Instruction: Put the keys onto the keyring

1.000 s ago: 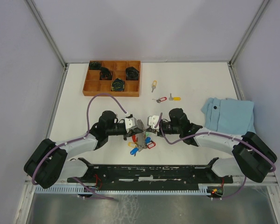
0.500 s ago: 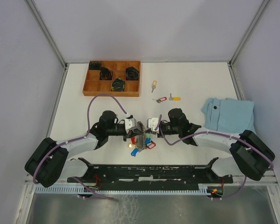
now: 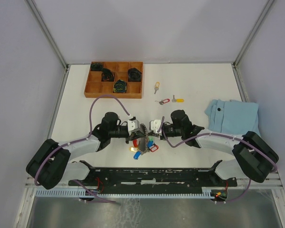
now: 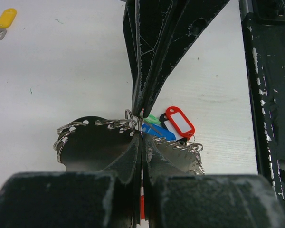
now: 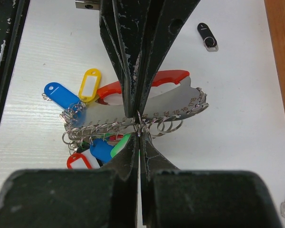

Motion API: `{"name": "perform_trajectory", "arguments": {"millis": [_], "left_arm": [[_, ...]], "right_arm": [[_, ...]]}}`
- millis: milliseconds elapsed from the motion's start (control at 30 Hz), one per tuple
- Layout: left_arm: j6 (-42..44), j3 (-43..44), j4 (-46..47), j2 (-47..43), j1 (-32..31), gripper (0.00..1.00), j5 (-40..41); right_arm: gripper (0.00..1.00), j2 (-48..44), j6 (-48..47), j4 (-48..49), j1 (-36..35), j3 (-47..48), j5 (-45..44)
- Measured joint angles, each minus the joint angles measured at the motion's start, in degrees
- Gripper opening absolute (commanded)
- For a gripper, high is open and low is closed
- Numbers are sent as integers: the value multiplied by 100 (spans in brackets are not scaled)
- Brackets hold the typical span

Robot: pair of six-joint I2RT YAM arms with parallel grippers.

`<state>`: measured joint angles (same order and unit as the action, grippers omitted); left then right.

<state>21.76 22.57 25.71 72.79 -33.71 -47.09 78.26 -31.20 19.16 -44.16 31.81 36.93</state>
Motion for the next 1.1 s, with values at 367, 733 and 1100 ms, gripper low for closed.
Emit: {"name": "perform_trajectory", "arguments": {"millis": [367,733,1100], "left_arm": [[0,33,-164,68,22,3,63],[-2,24,-74,61,20,3,291],[-4,-9,138,-31,-15,3,367]], "right_arm": [[1,326,125,-352,2,367,7],[11,302,133,-813,-17,568,-111],[23,-109,153,-1132,-46,568,-256]]}}
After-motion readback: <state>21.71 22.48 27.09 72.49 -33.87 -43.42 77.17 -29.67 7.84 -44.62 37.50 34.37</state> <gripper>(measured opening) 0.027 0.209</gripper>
